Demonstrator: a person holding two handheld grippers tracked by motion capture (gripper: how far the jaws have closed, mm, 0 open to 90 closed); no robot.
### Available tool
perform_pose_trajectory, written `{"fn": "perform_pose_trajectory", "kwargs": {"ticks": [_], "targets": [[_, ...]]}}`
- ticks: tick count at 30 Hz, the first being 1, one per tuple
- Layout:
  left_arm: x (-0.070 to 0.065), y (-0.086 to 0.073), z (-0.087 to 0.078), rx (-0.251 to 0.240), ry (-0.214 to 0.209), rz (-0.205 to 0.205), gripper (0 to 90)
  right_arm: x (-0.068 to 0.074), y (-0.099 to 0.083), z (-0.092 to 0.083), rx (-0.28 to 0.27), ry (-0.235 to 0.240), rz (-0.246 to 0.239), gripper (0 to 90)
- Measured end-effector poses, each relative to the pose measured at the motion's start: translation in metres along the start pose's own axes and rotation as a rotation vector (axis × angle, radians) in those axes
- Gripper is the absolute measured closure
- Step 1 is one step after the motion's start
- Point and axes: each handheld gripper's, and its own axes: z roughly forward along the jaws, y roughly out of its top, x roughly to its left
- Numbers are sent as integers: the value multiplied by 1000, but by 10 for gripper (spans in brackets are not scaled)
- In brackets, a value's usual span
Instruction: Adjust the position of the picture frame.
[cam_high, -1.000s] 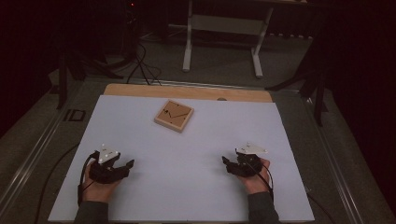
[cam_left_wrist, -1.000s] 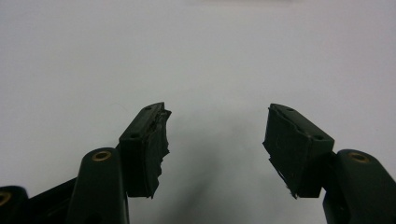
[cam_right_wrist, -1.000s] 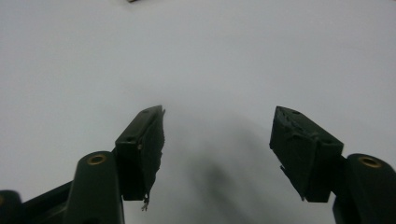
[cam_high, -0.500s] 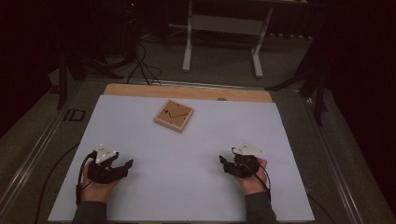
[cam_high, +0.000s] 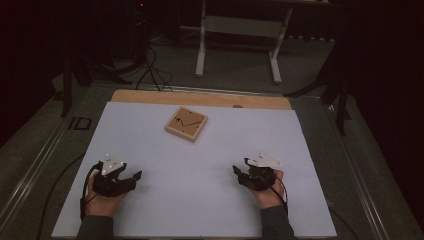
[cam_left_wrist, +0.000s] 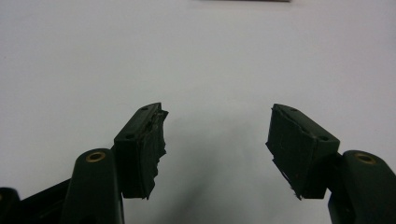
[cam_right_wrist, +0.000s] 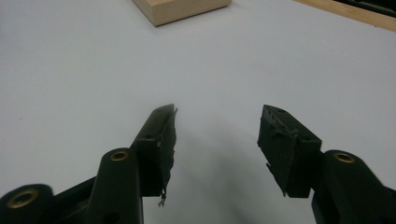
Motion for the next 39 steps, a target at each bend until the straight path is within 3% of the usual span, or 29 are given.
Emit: {"fn": "perform_pose_trajectory", "kwargs": {"ticks": [12,16,22,31,39], "targets": [[3,-3,-2,3,8,-4,361,7,9,-1,-28,29,-4,545],[5,-3,-2,5,9,-9,362,9,14,1,-19,43,-26,560],[5,-3,-1,9,6,-3,362,11,24,2,-32,56,-26,569],[3,-2,0,14,12,17,362,21,45,8,-52,68,-76,564],[3,-2,0,11,12,11,362,25,56,14,-56,75,-86,572]]}}
